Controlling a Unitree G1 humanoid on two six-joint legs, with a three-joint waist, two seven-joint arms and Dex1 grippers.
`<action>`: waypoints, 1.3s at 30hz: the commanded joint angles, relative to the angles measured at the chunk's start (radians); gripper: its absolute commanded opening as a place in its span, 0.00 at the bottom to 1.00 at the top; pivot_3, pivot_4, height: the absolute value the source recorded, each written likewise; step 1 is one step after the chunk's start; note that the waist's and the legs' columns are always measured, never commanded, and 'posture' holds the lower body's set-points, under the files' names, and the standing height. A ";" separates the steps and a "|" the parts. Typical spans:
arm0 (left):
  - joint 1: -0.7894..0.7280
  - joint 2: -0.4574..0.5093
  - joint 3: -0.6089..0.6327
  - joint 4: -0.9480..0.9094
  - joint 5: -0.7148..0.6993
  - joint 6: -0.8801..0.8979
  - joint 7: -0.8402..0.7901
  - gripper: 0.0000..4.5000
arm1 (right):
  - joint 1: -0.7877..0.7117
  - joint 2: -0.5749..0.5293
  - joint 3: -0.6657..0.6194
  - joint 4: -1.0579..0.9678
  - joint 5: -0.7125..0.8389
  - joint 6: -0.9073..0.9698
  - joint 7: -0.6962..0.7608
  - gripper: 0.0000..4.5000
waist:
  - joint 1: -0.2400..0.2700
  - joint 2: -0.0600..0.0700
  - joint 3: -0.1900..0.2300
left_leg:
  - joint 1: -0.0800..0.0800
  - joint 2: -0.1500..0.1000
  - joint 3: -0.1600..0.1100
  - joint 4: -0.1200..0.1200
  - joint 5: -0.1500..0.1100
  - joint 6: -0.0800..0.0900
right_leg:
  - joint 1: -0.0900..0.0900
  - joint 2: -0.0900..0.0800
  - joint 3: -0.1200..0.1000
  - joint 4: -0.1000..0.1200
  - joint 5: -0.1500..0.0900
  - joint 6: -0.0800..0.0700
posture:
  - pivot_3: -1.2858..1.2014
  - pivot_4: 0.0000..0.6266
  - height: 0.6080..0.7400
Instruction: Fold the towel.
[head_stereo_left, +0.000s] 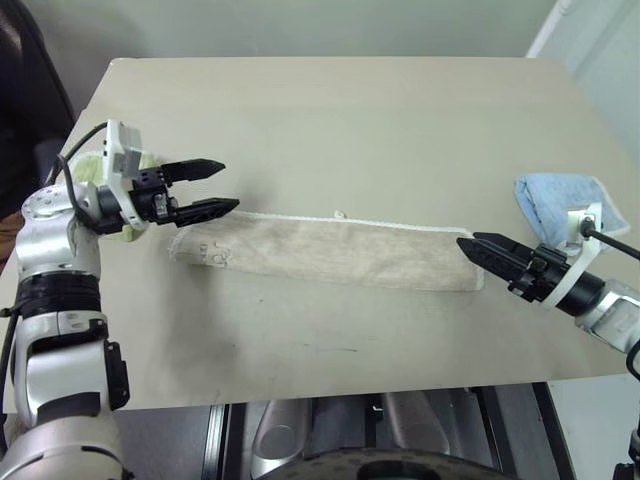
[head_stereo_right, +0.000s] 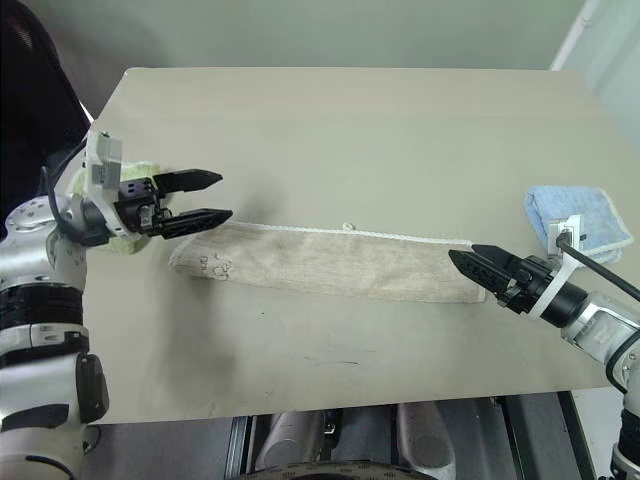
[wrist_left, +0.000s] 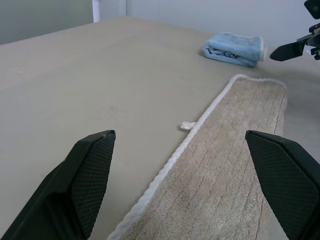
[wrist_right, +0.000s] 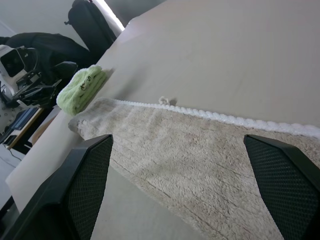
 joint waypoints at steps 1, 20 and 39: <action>-0.001 0.016 0.015 -0.035 -0.022 0.003 0.005 1.00 | 0.000 -0.016 -0.021 -0.029 0.033 -0.013 -0.014 0.98 | 0.000 0.000 0.000 | 0.000 0.000 0.000 0.000 0.000 0.000 | 0.000 0.000 0.000 0.000 0.000 0.000 | 0.52 0.24 0.72; 0.355 -0.177 -0.173 -0.607 -0.083 0.052 0.143 1.00 | 0.307 -0.059 0.122 -0.087 0.724 -0.127 -0.480 0.98 | 0.006 0.004 -0.006 | 0.008 -0.001 0.002 0.000 -0.018 0.002 | 0.015 -0.001 0.003 -0.016 -0.007 0.011 | 0.52 0.24 0.72; 0.342 -0.195 -0.226 -0.588 -0.071 0.003 0.148 1.00 | 0.363 0.017 0.108 0.059 0.724 -0.161 -0.562 0.98 | 0.010 0.004 -0.006 | 0.007 -0.001 0.001 0.000 -0.024 -0.004 | 0.014 -0.001 0.002 -0.017 -0.009 0.011 | 0.52 0.24 0.72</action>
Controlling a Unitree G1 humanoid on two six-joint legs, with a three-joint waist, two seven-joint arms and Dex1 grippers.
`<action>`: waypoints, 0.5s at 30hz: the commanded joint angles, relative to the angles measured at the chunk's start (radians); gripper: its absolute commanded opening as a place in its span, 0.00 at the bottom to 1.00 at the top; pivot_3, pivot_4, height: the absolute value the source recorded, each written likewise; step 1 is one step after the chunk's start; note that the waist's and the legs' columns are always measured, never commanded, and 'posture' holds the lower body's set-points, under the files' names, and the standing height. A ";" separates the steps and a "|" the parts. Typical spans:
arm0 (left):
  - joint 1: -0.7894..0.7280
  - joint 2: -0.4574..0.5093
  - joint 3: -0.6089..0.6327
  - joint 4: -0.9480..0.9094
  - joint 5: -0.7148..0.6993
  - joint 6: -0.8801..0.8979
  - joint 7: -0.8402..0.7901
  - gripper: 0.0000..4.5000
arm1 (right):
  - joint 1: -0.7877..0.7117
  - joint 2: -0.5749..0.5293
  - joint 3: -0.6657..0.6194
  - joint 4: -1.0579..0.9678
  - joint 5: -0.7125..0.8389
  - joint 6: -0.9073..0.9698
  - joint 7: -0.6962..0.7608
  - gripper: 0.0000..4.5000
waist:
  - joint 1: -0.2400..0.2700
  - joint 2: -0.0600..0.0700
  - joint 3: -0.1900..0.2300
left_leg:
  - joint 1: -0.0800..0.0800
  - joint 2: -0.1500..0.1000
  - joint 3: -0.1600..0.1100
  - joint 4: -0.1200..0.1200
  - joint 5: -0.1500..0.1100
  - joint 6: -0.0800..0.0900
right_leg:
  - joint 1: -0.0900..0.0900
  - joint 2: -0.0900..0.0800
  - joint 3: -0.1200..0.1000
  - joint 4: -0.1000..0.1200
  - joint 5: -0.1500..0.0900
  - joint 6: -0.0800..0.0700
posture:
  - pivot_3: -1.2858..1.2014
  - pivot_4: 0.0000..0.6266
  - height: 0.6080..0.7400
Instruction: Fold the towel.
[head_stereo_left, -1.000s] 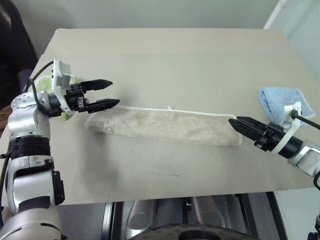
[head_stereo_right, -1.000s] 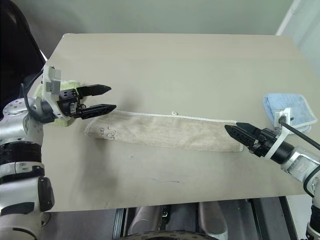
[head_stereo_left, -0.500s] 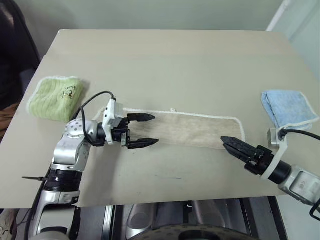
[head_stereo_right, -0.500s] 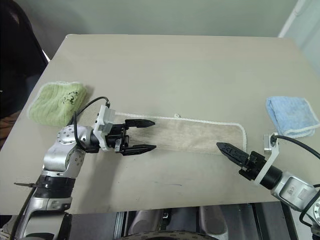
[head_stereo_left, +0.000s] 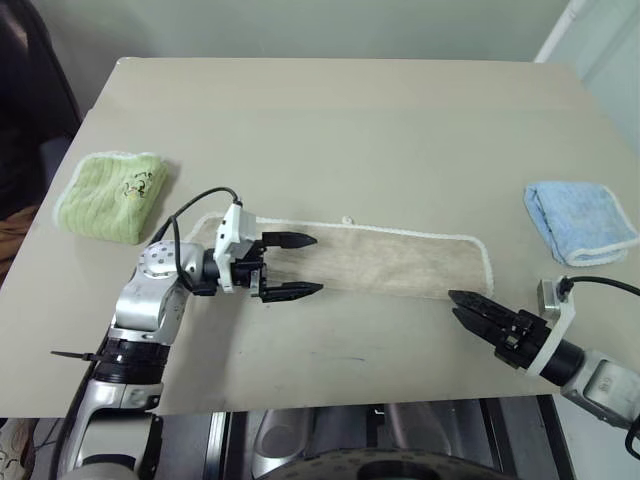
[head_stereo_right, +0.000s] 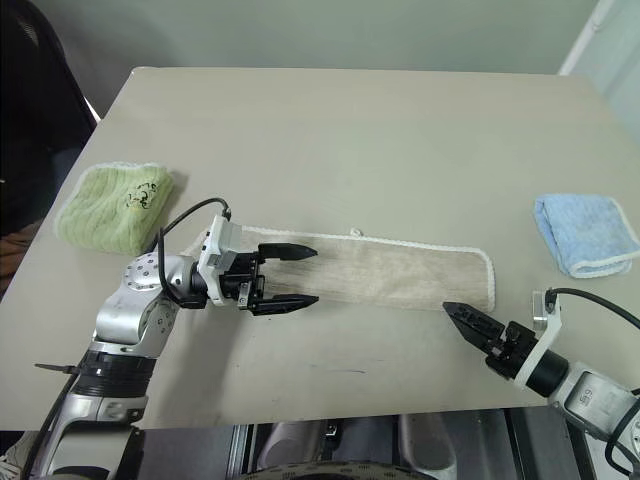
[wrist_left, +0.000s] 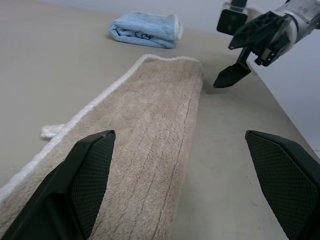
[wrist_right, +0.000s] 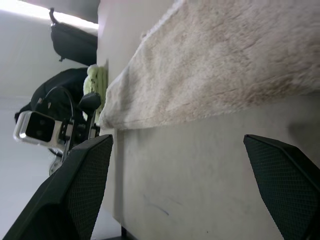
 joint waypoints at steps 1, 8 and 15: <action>-0.017 -0.005 -0.001 -0.009 -0.007 -0.031 -0.003 1.00 | -0.026 0.051 -0.026 0.030 0.021 -0.033 -0.081 0.98 | 0.000 0.000 0.000 | 0.000 0.000 0.000 0.000 0.000 0.000 | 0.000 0.000 0.000 0.000 0.000 0.000 | 0.52 0.24 0.72; -0.014 -0.006 -0.010 0.010 0.001 -0.054 -0.010 1.00 | -0.062 0.100 -0.042 0.048 0.021 -0.031 -0.148 0.98 | -0.001 0.001 0.000 | 0.001 0.000 0.000 0.000 0.001 0.002 | 0.000 0.000 0.000 0.000 0.000 0.000 | 0.52 0.24 0.72; -0.010 -0.006 -0.019 0.023 0.009 -0.080 -0.011 1.00 | -0.087 0.136 -0.084 0.076 0.021 -0.042 -0.204 0.98 | -0.001 0.001 0.000 | 0.001 0.000 0.000 0.000 0.000 0.000 | 0.001 0.000 0.000 0.000 0.001 0.000 | 0.52 0.24 0.72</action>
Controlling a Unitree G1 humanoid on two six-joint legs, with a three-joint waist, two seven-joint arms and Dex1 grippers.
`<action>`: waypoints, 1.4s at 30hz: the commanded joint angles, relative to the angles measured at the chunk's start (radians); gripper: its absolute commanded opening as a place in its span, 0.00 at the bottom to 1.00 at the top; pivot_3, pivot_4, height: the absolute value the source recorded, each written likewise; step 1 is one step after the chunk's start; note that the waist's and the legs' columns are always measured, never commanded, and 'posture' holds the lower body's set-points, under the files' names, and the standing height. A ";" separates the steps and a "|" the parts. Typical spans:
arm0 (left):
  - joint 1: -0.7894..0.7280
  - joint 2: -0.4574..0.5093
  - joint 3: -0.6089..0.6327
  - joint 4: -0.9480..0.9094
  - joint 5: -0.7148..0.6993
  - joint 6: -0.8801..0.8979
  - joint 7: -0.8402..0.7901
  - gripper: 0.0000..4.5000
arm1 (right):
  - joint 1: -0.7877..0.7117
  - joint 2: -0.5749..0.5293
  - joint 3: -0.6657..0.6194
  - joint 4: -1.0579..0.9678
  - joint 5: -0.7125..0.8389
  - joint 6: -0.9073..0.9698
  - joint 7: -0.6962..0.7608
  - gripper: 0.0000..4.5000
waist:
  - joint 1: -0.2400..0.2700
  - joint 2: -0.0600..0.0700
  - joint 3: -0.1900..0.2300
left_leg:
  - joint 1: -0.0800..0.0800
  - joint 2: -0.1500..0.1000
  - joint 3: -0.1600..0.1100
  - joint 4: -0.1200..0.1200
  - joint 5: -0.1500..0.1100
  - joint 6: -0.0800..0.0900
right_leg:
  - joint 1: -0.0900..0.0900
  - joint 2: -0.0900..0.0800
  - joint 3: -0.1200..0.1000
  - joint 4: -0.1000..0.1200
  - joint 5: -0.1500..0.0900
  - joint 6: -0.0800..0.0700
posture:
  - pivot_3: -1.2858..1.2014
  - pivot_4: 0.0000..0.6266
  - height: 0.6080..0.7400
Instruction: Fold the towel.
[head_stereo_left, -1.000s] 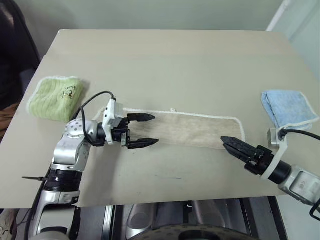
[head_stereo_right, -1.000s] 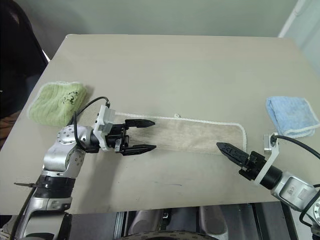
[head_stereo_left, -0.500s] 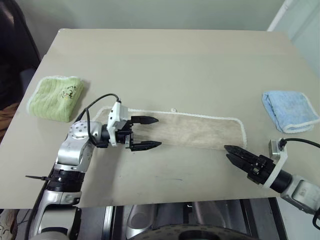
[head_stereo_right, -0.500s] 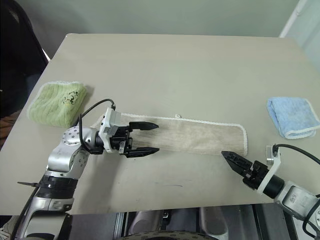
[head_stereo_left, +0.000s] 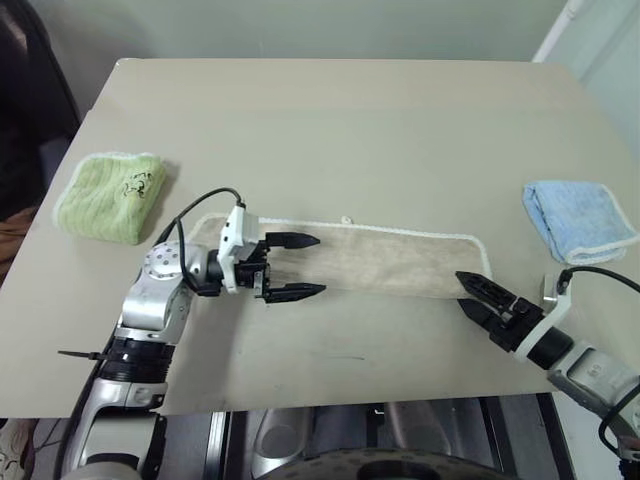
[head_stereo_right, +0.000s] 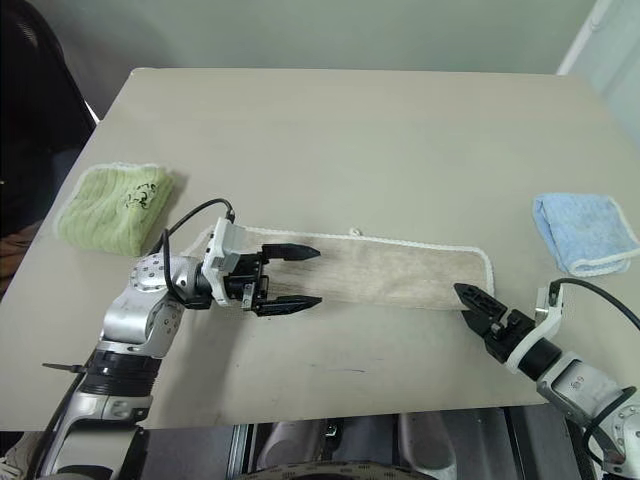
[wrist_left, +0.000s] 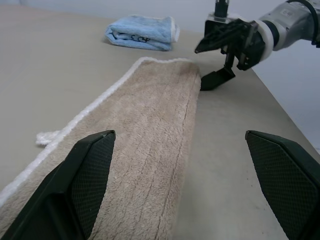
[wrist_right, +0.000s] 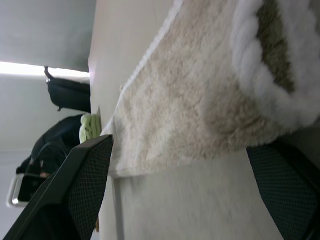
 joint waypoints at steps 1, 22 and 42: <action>-0.003 0.002 0.003 -0.009 -0.004 -0.021 -0.006 1.00 | -0.006 0.003 -0.061 0.015 0.001 -0.015 -0.041 0.98 | 0.000 0.000 0.000 | 0.000 0.000 0.000 0.000 0.000 0.000 | 0.000 0.000 0.000 0.000 0.000 0.000 | 0.52 0.24 0.72; -0.051 0.015 0.006 0.131 0.035 -0.120 -0.048 1.00 | -0.036 -0.004 -0.038 -0.036 0.001 -0.026 -0.110 0.39 | 0.002 0.000 0.000 | -0.001 0.000 0.000 0.000 -0.002 0.000 | -0.001 0.000 0.000 -0.001 -0.001 0.001 | 0.52 0.24 0.72; -0.099 0.014 0.020 0.167 0.024 -0.165 -0.088 1.00 | 0.121 -0.138 -0.191 0.147 -0.088 -0.022 0.096 0.00 | 0.009 0.000 0.000 | -0.002 0.000 0.000 0.000 -0.006 0.003 | 0.002 0.000 0.000 -0.008 -0.003 0.003 | 0.52 0.24 0.72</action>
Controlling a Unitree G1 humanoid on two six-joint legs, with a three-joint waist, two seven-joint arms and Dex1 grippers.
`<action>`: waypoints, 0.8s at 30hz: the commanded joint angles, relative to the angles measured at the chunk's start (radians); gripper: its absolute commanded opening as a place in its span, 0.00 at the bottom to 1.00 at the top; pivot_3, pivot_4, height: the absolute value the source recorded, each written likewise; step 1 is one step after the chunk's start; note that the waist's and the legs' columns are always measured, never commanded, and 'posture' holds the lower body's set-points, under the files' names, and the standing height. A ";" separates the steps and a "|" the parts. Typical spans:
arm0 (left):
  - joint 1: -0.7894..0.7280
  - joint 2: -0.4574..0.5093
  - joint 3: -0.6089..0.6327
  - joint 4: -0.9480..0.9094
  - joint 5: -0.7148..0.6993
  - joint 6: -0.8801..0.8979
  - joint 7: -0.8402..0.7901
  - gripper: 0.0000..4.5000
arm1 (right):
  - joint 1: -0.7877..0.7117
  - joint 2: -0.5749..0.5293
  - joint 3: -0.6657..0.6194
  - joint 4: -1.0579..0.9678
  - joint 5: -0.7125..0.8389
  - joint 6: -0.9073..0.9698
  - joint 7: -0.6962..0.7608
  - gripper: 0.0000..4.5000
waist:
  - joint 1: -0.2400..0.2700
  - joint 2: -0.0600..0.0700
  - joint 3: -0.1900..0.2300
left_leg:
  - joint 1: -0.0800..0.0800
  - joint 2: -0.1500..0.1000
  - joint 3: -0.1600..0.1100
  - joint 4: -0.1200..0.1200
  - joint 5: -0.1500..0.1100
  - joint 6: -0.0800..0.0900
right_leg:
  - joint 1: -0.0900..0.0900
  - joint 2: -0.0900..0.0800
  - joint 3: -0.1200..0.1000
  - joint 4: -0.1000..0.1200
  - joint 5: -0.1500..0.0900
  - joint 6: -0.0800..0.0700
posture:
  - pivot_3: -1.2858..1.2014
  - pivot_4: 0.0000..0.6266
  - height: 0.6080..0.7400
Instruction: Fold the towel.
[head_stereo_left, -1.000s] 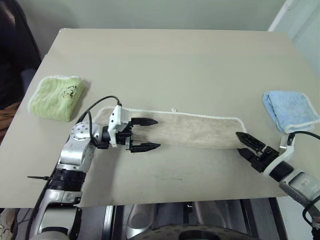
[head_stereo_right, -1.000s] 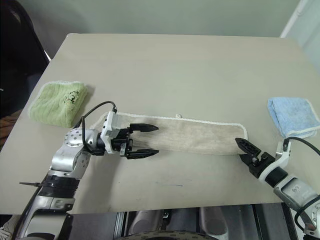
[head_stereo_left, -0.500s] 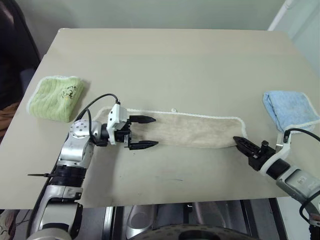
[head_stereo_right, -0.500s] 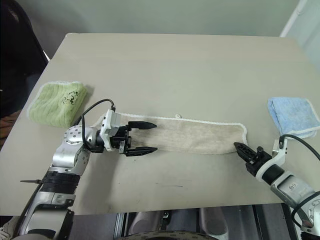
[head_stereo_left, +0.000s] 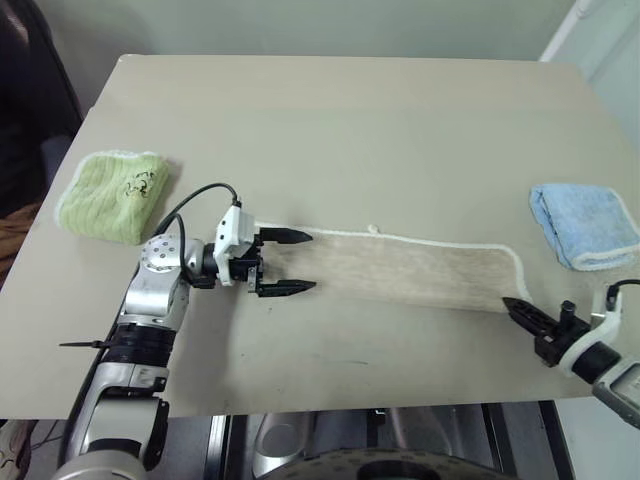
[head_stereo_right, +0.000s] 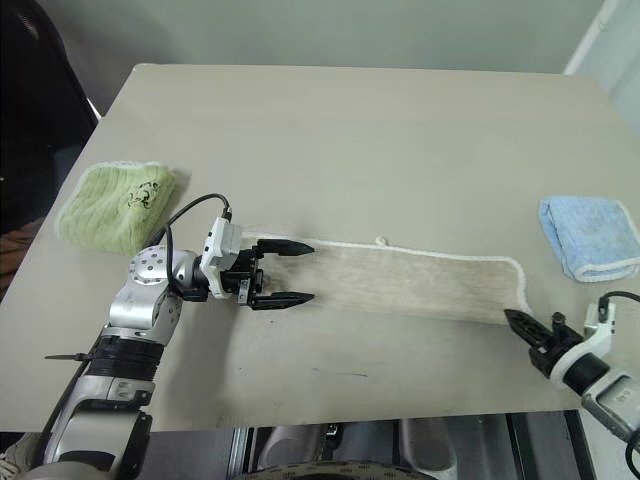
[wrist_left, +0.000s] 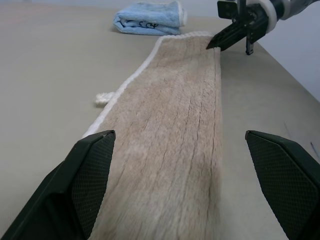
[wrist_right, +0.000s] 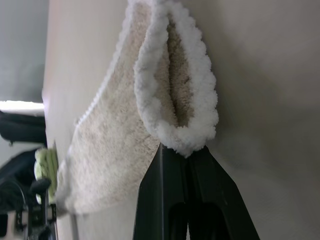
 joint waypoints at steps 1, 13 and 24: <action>-0.024 0.012 0.025 -0.025 -0.020 -0.006 -0.007 1.00 | -0.021 -0.013 -0.070 0.006 -0.035 -0.031 0.022 0.00 | 0.000 0.000 0.000 | 0.000 0.000 0.000 0.000 0.000 0.001 | 0.001 0.000 0.000 -0.002 0.001 0.001 | 0.52 0.24 0.72; -0.058 -0.004 0.025 -0.013 -0.026 -0.009 0.002 1.00 | -0.112 -0.126 -0.010 -0.257 -0.128 0.049 0.175 0.00 | -0.001 0.002 0.001 | 0.000 0.000 0.002 0.000 0.005 0.010 | 0.001 0.000 -0.001 -0.006 0.008 -0.008 | 0.52 0.24 0.72; -0.066 -0.010 0.016 -0.020 -0.010 -0.015 0.018 1.00 | -0.298 -0.169 0.176 -0.398 -0.244 0.032 0.224 0.00 | -0.001 0.002 0.001 | 0.000 0.000 0.003 0.000 0.008 0.005 | 0.001 -0.001 0.000 -0.007 0.007 -0.007 | 0.52 0.24 0.72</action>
